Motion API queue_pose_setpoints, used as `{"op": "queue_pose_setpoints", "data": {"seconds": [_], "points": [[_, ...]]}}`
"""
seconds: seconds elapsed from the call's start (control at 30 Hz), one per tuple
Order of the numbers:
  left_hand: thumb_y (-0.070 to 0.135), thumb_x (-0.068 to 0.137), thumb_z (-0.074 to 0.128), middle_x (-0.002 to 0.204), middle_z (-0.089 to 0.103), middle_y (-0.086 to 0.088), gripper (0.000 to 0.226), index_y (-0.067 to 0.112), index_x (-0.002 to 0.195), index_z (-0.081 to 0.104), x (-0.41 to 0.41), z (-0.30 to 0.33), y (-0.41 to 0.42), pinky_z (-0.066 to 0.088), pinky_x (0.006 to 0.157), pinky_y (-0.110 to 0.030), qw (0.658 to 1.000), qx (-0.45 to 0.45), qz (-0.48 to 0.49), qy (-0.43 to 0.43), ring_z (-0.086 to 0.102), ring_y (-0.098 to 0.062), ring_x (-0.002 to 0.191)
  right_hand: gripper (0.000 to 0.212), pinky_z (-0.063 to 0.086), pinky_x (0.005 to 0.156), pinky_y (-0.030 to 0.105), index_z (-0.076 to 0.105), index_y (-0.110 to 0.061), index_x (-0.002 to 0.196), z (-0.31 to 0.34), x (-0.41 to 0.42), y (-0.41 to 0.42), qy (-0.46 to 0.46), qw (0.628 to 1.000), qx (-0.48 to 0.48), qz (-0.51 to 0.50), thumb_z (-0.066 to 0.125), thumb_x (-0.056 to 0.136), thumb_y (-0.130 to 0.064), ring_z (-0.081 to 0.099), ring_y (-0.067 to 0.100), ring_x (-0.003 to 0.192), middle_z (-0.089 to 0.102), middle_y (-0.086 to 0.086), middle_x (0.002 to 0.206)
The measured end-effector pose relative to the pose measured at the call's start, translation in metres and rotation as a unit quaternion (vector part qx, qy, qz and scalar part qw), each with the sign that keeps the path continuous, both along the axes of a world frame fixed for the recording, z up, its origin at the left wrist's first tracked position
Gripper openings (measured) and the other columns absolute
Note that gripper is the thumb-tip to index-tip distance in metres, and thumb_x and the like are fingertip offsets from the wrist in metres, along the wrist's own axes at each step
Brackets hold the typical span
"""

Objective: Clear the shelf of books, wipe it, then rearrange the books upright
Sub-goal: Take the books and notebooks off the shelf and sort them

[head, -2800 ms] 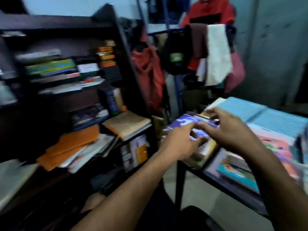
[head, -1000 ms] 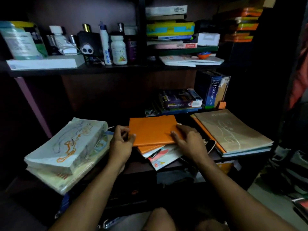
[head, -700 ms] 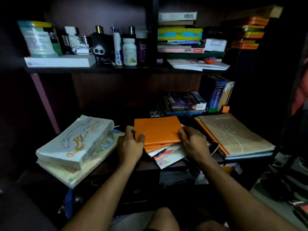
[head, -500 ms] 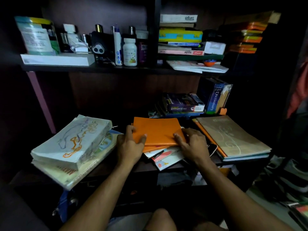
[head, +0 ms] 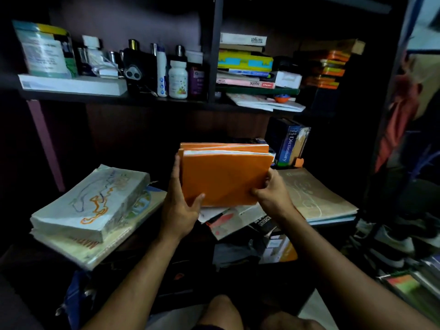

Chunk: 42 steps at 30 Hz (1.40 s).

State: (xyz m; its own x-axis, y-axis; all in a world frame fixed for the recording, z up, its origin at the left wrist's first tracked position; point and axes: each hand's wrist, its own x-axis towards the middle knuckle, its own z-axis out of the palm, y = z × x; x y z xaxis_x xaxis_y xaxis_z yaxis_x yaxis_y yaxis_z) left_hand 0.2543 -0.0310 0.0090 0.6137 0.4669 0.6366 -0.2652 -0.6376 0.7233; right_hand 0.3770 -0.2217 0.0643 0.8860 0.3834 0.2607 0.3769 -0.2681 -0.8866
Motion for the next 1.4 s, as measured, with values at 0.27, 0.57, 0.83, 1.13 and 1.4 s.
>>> {"op": "queue_pose_setpoints", "data": {"seconds": [0.27,0.57,0.83,1.13,1.4], "points": [[0.042,0.093,0.067,0.143,0.051,-0.014,0.094,0.021,0.16,0.005,0.005,-0.007,0.004,0.05,0.098,-0.041,0.986,-0.068,0.005,0.151,0.058,-0.032,0.122,0.062,0.044,0.109,0.044,0.032,-0.034,0.147,-0.001,-0.025,-0.008,0.032,0.997,-0.057,0.041,0.061,0.097,-0.01,0.051,0.018,0.127,0.054,-0.005,0.134],[0.006,0.089,0.072,0.133,0.064,0.006,0.067,0.025,0.145,0.041,-0.047,0.037,-0.145,0.056,0.087,-0.025,0.897,-0.295,-0.314,0.103,0.067,-0.01,0.113,0.027,0.06,0.066,0.04,0.055,-0.026,0.121,0.012,-0.146,-0.182,0.091,0.985,0.118,-0.087,0.064,0.097,-0.033,0.068,0.017,0.097,0.065,0.002,0.115],[-0.006,0.092,0.059,0.109,0.073,0.0,0.032,0.018,0.113,0.056,-0.118,0.065,-0.386,0.056,0.081,-0.035,0.767,-0.451,-0.421,0.179,0.071,-0.015,0.09,0.069,0.062,0.066,0.045,0.048,-0.008,0.125,0.01,-0.304,-0.395,0.211,0.909,0.32,-0.165,0.075,0.075,-0.047,0.07,0.036,0.09,0.069,0.022,0.105],[0.015,0.097,0.064,0.127,0.065,-0.001,0.047,0.022,0.138,0.043,-0.183,0.057,-0.546,0.054,0.094,-0.045,0.769,-0.356,-0.454,0.276,0.066,-0.021,0.109,0.035,0.058,0.091,0.043,0.05,-0.037,0.131,-0.002,-0.346,-0.454,0.074,0.816,0.348,-0.455,0.061,0.099,-0.028,0.068,0.016,0.108,0.068,-0.008,0.121],[0.012,0.095,0.066,0.114,0.073,0.001,0.035,0.031,0.125,0.06,-0.197,0.066,-0.576,0.059,0.086,-0.036,0.655,-0.219,-0.625,0.364,0.072,-0.016,0.101,0.026,0.055,0.052,0.025,0.047,-0.019,0.133,0.036,-0.395,-0.599,0.081,0.795,0.23,-0.556,0.044,0.108,-0.022,0.068,0.021,0.086,0.066,0.007,0.108]]}}
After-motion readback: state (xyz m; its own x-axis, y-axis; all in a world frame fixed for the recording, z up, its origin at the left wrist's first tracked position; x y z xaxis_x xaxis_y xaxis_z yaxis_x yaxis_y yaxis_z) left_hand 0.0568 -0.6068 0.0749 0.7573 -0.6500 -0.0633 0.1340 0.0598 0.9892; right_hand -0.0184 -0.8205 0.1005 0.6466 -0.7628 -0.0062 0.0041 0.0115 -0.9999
